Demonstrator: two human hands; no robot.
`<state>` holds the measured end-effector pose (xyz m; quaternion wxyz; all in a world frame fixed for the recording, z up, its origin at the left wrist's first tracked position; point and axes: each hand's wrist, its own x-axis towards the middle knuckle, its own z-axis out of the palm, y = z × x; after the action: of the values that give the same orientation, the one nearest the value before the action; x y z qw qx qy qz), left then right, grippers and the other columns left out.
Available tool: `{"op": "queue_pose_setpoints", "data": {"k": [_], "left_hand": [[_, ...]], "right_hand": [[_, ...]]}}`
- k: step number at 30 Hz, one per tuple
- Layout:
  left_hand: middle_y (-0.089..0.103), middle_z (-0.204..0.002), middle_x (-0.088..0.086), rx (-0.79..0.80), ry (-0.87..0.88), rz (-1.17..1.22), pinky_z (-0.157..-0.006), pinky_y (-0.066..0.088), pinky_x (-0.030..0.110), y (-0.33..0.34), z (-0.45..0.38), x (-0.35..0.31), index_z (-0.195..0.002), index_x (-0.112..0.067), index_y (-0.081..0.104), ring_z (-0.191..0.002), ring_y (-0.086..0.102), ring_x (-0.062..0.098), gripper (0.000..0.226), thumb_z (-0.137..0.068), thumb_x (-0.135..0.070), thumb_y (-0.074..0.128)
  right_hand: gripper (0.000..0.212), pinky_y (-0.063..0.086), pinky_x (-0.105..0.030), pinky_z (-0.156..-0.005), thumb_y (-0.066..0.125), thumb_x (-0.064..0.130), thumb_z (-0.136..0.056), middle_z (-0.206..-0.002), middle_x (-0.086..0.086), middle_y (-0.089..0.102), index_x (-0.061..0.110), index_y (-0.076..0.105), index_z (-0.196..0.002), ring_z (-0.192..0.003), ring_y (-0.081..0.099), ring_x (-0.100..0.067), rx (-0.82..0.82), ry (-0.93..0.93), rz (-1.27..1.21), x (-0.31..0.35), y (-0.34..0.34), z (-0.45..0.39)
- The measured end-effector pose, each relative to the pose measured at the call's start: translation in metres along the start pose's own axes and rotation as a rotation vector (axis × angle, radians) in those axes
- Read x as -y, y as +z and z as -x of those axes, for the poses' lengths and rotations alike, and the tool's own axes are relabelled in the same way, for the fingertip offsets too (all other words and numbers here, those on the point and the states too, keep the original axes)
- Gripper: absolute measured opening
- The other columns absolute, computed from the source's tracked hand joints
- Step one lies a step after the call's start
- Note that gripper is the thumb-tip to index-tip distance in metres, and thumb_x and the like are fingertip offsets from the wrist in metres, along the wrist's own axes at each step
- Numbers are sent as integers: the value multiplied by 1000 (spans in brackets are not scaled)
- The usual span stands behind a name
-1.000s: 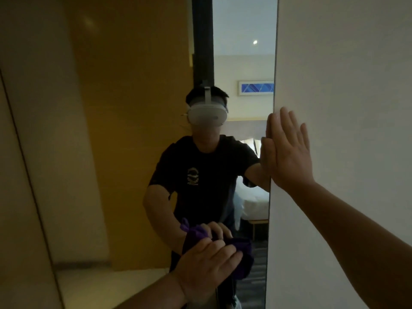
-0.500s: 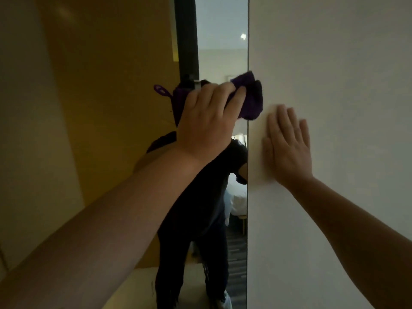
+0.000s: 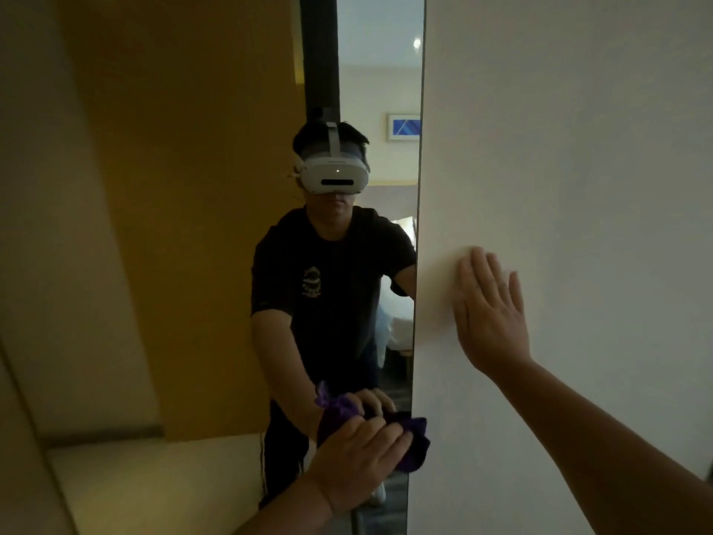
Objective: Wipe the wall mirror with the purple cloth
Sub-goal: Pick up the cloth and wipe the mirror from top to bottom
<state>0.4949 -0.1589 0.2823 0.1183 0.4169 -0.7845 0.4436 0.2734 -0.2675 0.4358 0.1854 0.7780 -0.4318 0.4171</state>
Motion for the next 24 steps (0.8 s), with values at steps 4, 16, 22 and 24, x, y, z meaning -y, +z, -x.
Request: {"op": "queue_pose_setpoints", "data": {"k": [4,16,22,24], "left_hand": [[56,-117,-2,-130,-223,141,-85,37,32,-34,-4,11,-127,-24,59,-98,57,19,35,-92,-24,57],[61,-116,5,-265,-504,84,-82,44,40,-157,88,158,-124,-16,65,-102,61,29,28,-108,-18,42],[53,-120,4,-325,-472,13,-82,42,41,-156,169,207,-128,-18,57,-104,55,28,29,-109,-20,35],[55,-119,5,-356,-482,-12,-82,42,42,-151,190,218,-128,-16,59,-104,55,28,29,-108,-18,38]], "right_hand": [[61,4,-49,-123,12,47,-103,-163,-3,0,15,4,-155,-152,-6,-19,61,49,-53,23,-8,17],[69,3,-47,-124,39,43,-99,-166,-6,5,15,15,-157,-153,-3,-19,101,-32,-285,196,-16,32],[77,-1,-46,-123,43,51,-95,-166,-8,5,15,15,-157,-153,0,-25,89,-127,-214,273,8,40],[76,-4,-44,-123,42,52,-95,-166,-9,5,14,17,-156,-153,1,-25,73,-142,-208,289,17,48]]}}
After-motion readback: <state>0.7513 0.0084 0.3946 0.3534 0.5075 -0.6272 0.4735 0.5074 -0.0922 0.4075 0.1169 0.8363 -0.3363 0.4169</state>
